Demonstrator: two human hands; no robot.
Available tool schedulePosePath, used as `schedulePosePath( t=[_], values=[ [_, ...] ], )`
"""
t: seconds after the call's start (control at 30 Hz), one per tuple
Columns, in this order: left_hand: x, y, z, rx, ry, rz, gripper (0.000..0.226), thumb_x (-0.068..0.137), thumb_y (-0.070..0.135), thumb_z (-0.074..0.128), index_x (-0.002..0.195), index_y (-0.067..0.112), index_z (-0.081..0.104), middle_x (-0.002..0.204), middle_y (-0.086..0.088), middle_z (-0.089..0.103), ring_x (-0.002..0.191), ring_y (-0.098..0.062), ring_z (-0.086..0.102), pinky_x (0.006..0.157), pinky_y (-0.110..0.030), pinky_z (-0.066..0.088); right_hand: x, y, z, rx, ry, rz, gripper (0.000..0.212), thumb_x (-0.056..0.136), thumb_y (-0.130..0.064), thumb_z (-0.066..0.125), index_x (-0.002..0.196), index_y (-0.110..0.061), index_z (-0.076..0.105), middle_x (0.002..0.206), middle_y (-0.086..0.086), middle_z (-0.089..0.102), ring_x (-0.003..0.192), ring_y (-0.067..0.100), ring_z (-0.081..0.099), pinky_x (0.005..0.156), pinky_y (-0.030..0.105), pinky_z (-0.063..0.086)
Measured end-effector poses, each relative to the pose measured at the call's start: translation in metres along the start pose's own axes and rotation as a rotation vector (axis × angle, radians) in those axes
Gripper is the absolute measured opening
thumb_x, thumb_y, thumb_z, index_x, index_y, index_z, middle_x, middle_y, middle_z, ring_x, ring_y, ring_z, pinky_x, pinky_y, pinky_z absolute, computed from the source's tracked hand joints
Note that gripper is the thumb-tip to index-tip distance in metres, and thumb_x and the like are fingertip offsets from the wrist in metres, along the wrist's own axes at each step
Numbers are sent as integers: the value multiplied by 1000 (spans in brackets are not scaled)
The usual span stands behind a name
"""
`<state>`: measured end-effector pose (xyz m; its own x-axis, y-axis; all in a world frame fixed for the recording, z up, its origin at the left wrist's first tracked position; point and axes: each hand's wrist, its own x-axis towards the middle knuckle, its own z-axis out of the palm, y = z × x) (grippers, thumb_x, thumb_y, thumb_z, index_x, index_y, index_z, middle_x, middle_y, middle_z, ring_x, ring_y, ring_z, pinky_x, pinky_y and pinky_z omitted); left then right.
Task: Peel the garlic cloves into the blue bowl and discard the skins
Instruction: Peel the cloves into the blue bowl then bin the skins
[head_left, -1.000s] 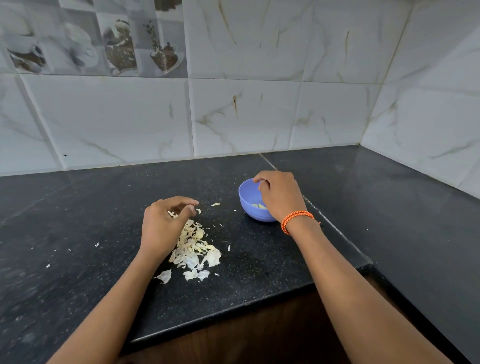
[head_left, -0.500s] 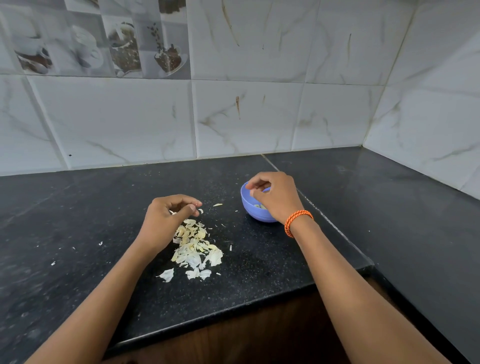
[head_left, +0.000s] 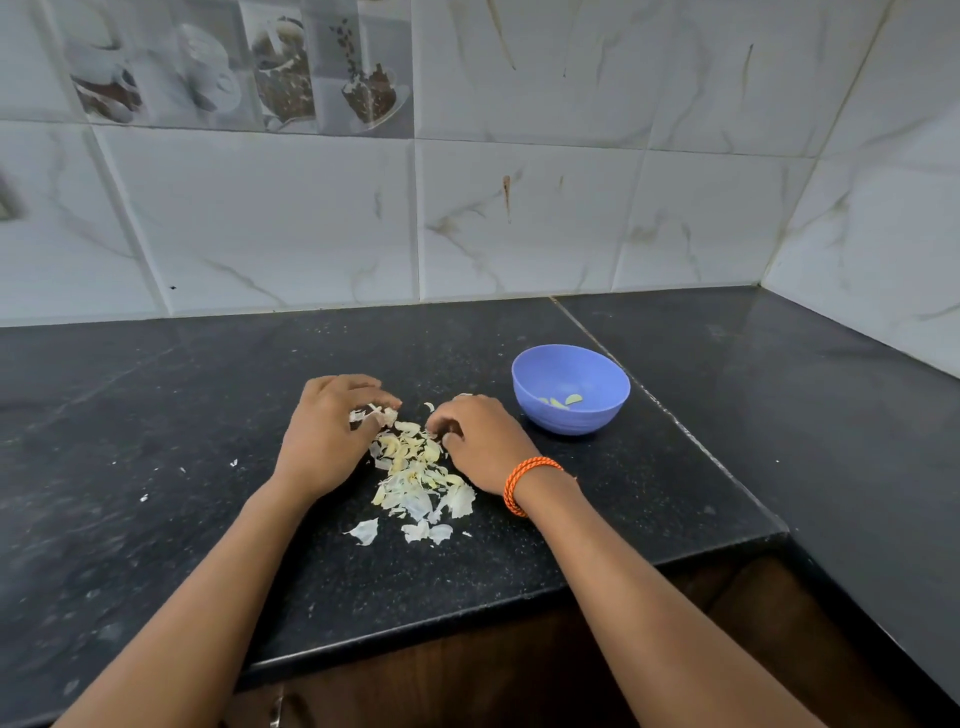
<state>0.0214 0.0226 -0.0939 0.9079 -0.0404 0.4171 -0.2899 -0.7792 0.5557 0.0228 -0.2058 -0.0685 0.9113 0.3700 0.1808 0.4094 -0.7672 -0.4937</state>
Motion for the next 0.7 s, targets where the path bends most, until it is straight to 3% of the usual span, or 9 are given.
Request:
schedulePosePath(
  t=[0.07,0.13,0.3,0.37,0.47,0.6,0.7],
  values=[
    [1,-6,3,10,-85,-1,44,100,5,66,130,34,77,147,9,62,145,-24,41,117,-44,35,8,-3,5,-56,-37,-11,37,104,-6,53,137,-16,69,143,6,63,132,25,54,108,42,48],
    [2,-10,3,-24,-147,-6,51,98,-3,62,133,31,76,147,4,65,142,-26,51,118,-45,40,15,-9,11,-97,-100,-27,43,109,-16,52,151,-16,57,154,6,54,143,27,43,114,46,41],
    [5,-9,1,-28,-179,18,46,90,-8,64,118,24,81,122,5,74,113,-19,64,101,-38,51,16,-19,14,-135,-263,-71,58,104,-48,60,156,-25,50,153,2,48,141,28,36,115,48,36],
    [6,-8,0,-33,-163,31,37,91,-5,70,110,24,83,111,8,74,94,-14,66,85,-29,50,14,-19,12,-86,-252,-83,59,99,-49,69,150,-23,57,143,2,53,135,26,41,110,45,42],
    [5,-5,0,-33,-141,30,30,90,0,77,101,27,84,102,12,74,81,-8,65,72,-21,46,13,-17,12,-36,-159,-90,35,95,-34,78,128,-23,73,117,-1,59,114,22,57,92,38,50],
    [1,1,2,-5,-165,50,26,92,6,77,106,26,84,107,9,73,88,-11,65,81,-31,49,10,-21,8,-41,-86,-83,13,97,-19,73,109,-18,78,99,3,69,97,24,64,77,30,44],
    [0,4,3,14,-175,52,20,95,11,78,106,26,83,107,7,72,87,-9,61,81,-34,49,8,-23,0,-29,-72,-55,14,100,-14,68,95,-15,80,85,4,73,81,21,65,64,27,41]
  ],
)
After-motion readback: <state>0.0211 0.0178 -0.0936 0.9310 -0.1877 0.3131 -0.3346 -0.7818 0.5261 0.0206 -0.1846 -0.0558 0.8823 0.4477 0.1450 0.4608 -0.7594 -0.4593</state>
